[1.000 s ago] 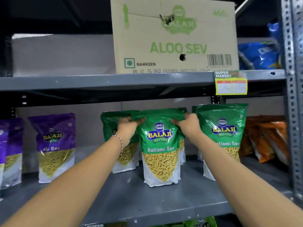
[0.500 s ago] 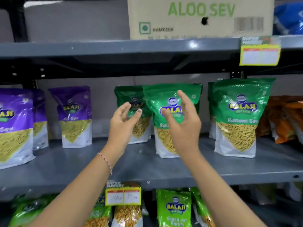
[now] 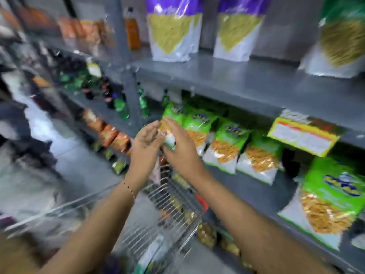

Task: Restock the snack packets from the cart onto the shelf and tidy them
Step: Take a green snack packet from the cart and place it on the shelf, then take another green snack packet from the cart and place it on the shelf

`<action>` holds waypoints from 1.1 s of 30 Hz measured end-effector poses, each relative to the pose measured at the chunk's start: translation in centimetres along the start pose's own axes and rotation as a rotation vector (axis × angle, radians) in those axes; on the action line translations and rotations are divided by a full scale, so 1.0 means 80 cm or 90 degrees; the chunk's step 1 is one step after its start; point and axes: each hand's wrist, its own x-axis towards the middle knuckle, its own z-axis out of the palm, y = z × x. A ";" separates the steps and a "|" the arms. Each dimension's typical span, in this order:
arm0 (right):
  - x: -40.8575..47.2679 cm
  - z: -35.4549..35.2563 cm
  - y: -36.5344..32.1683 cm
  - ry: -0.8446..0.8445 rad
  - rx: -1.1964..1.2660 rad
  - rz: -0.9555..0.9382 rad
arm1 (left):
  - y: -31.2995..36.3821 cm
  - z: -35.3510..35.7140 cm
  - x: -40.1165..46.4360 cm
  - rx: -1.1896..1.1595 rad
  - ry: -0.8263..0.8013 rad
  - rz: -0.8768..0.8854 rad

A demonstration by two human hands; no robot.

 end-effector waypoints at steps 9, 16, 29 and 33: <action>-0.059 0.124 0.112 -0.500 -0.155 0.102 | -0.198 -0.128 -0.060 0.353 -0.065 -0.337; -0.150 0.172 0.189 -0.873 -0.336 0.161 | -0.296 -0.176 -0.169 0.697 -0.542 -0.518; -0.217 0.275 0.226 -1.017 -0.351 -0.008 | -0.351 -0.214 -0.187 0.779 -0.562 -0.523; -0.234 0.306 0.225 -1.009 -0.313 -0.022 | -0.350 -0.226 -0.177 0.777 -0.516 -0.499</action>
